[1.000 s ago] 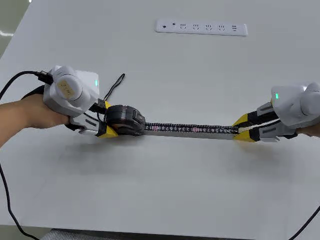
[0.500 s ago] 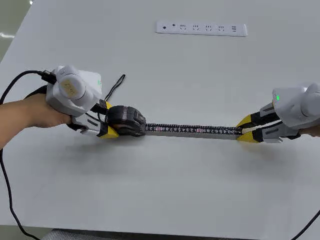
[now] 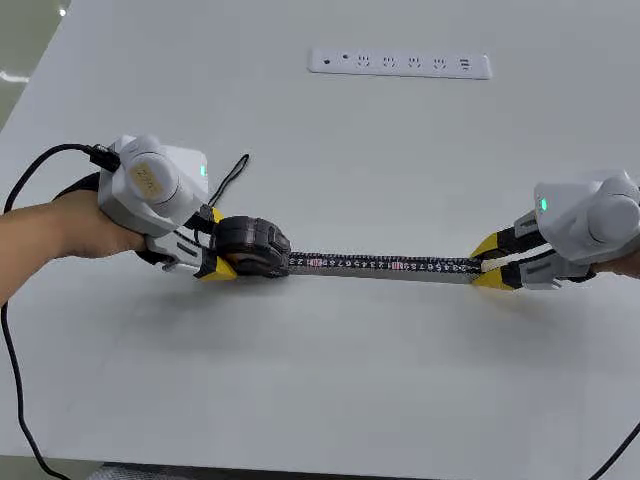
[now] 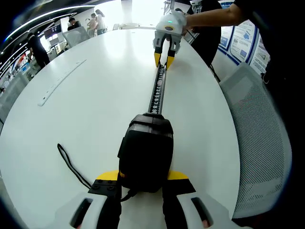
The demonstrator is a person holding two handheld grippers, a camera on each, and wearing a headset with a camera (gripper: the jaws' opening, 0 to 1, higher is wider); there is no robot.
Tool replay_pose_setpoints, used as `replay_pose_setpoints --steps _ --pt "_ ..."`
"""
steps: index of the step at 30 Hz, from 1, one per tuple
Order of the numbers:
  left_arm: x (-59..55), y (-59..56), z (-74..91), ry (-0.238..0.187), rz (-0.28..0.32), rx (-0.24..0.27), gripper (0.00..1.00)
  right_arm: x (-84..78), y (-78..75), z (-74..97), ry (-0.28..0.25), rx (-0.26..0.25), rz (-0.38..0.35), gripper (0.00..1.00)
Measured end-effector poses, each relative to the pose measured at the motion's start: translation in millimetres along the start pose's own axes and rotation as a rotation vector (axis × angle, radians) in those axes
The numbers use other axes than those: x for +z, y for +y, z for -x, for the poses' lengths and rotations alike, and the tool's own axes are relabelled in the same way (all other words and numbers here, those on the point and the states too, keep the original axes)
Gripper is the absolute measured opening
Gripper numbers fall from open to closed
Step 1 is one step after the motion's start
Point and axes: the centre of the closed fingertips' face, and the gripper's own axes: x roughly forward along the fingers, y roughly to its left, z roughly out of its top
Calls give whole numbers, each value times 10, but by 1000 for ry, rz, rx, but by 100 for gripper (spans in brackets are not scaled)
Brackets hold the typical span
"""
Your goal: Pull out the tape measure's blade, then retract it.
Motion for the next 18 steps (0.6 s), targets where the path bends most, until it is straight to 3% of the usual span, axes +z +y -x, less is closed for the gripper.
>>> replay_pose_setpoints --steps 18 --pt "15 -1 2 1 -24 17 31 -1 -5 5 10 -11 -3 19"
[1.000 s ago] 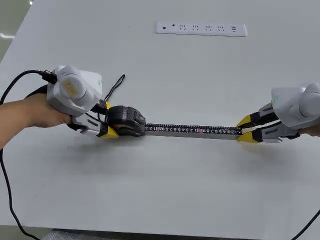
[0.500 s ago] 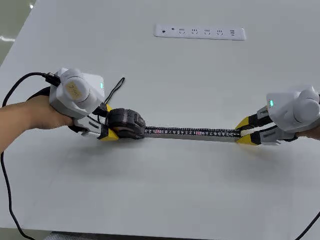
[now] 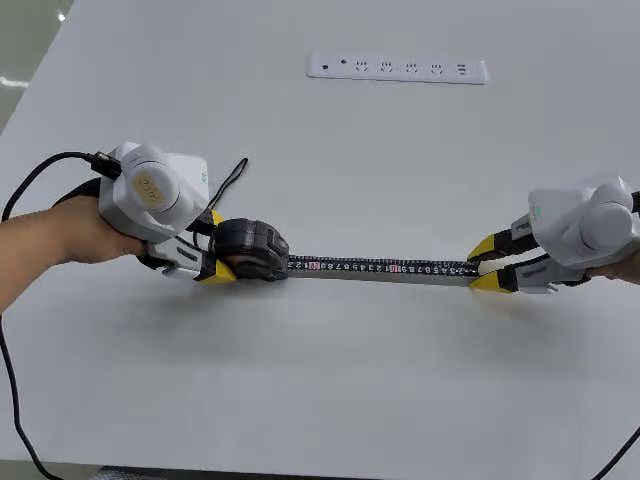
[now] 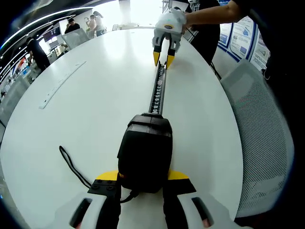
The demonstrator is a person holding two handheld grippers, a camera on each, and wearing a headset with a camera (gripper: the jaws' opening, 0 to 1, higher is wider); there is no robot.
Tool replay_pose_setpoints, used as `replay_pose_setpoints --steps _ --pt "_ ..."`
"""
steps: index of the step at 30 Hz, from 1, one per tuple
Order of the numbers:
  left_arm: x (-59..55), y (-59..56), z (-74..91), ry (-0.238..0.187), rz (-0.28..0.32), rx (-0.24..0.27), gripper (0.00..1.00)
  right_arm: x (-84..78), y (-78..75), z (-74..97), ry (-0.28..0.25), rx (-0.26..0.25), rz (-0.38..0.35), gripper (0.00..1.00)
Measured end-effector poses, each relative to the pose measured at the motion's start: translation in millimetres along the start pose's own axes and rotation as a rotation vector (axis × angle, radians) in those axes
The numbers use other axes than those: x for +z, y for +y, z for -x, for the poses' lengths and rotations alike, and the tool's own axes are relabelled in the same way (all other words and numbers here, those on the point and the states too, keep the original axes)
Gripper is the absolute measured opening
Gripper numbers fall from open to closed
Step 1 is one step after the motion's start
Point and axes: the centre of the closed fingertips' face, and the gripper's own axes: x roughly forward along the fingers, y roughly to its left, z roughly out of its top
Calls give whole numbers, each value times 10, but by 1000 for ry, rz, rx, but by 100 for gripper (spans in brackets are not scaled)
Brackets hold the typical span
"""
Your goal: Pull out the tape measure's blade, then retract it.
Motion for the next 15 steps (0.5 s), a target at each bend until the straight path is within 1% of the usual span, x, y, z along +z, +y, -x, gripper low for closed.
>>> replay_pose_setpoints --steps 1,2,3,7,10,15 --pt "0 0 0 0 0 0 31 0 0 0 0 0 0 20" --pt "5 13 -6 0 -5 7 32 10 -14 4 -4 -18 7 21" --pt "9 23 -13 0 -9 15 33 33 7 4 -17 -23 -5 22" --pt "34 41 13 -12 -2 27 36 30 0 21 -16 -38 -8 26" --pt "22 51 39 -16 0 30 37 38 -4 49 -19 -49 -7 29" --pt "12 70 102 -24 7 47 41 70 -9 94 -39 -65 -35 37"
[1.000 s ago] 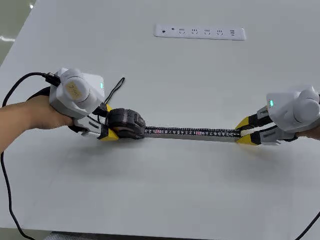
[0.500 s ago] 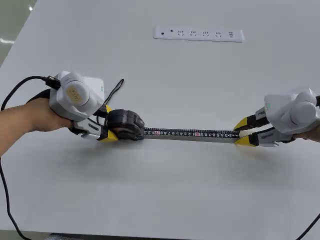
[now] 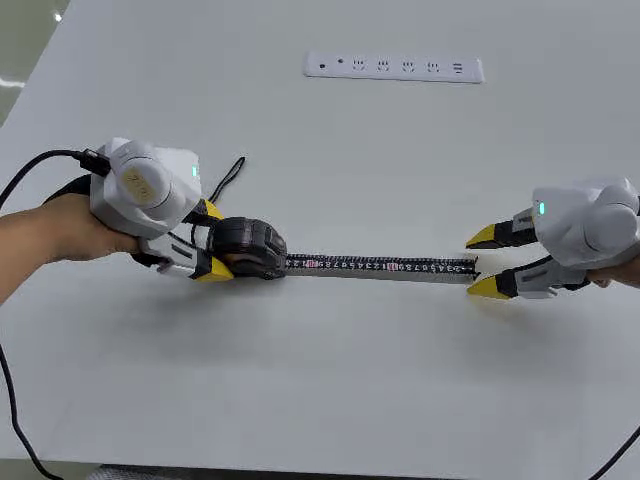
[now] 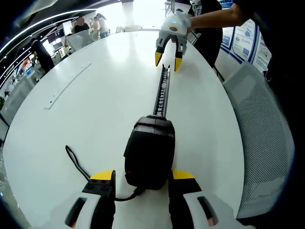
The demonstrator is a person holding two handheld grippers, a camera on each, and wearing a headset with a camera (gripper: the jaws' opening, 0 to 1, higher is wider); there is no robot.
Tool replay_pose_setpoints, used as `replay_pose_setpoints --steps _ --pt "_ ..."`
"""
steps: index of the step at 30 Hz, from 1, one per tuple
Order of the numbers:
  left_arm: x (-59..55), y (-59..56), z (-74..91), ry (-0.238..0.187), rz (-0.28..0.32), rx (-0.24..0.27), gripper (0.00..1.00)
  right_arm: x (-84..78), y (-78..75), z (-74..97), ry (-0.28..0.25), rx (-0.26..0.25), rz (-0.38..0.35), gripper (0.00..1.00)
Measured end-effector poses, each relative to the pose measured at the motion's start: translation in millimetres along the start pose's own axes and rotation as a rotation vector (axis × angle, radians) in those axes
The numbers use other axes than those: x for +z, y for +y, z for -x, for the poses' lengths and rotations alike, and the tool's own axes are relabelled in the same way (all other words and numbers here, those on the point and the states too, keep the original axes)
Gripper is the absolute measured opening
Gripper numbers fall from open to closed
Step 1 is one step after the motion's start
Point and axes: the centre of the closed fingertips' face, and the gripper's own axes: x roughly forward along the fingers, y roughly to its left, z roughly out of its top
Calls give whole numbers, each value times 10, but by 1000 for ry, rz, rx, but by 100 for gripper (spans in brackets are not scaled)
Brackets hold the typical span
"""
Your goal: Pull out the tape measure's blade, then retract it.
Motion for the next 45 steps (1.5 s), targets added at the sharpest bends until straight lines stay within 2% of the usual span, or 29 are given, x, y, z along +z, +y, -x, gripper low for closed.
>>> replay_pose_setpoints --steps 5,9,13,17,26,29,32,45 --pt "-10 21 50 -16 25 22 49 -12 -15 23 6 -28 -50 50" --pt "-23 18 91 -25 55 44 57 -26 -3 49 8 -47 -79 55" --pt "14 -15 129 -63 72 55 63 -20 1 73 1 -75 -107 62" --pt "59 1 177 -106 103 92 72 -13 20 99 -6 -104 -133 74" --pt "72 11 285 -148 120 135 83 36 64 175 -36 -178 -167 94" --pt "83 -5 306 -169 138 140 89 66 79 197 -66 -186 -212 97" --pt "56 -6 308 -170 147 158 98 67 80 229 -77 -205 -236 99" --pt "82 -24 397 -224 227 202 100 145 116 308 -114 -255 -306 100"
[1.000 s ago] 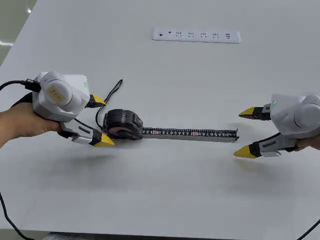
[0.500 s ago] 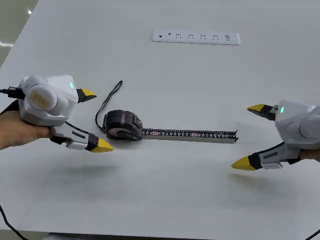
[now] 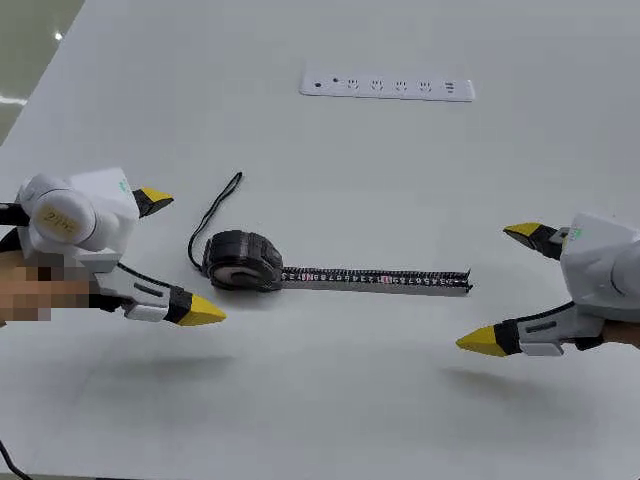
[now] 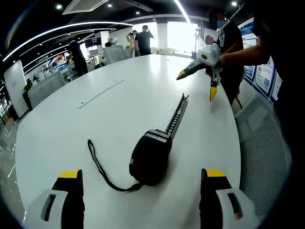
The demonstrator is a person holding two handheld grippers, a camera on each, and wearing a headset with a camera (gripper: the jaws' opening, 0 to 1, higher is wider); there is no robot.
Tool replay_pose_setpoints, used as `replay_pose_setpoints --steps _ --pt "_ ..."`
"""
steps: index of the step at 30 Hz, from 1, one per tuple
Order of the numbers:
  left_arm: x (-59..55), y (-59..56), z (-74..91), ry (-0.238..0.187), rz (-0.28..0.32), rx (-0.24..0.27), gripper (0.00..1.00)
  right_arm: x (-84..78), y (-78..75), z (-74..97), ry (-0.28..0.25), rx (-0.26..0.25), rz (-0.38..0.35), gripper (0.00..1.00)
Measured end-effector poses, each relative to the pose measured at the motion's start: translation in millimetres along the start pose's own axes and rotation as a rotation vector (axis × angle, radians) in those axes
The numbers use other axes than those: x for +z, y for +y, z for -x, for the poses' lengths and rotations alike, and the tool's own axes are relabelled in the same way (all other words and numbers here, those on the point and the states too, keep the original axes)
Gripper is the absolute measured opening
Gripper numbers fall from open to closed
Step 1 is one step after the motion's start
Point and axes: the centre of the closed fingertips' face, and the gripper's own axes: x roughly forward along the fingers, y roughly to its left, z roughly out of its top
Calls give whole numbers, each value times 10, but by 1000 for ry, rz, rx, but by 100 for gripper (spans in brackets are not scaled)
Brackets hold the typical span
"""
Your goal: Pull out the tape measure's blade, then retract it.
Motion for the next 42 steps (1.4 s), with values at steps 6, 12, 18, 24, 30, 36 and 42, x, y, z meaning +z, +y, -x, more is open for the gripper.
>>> replay_pose_setpoints --steps 6,12,18,24,30,36,42 --pt "-41 31 65 15 44 72 100 85 -11 28 -26 -44 -38 99" --pt "-33 -71 110 -8 107 89 100 180 45 79 -57 -72 -63 98" --pt "-20 -142 139 -19 158 111 100 205 88 115 -75 -102 -107 98" --pt "18 -171 181 -32 183 156 100 219 134 150 -85 -119 -131 98" --pt "46 -195 234 -60 238 211 100 278 157 231 -102 -152 -157 98" --pt "79 -275 246 -65 282 232 100 273 216 256 -79 -186 -193 96" --pt "111 -330 297 -69 308 273 100 324 301 285 -95 -206 -218 96"
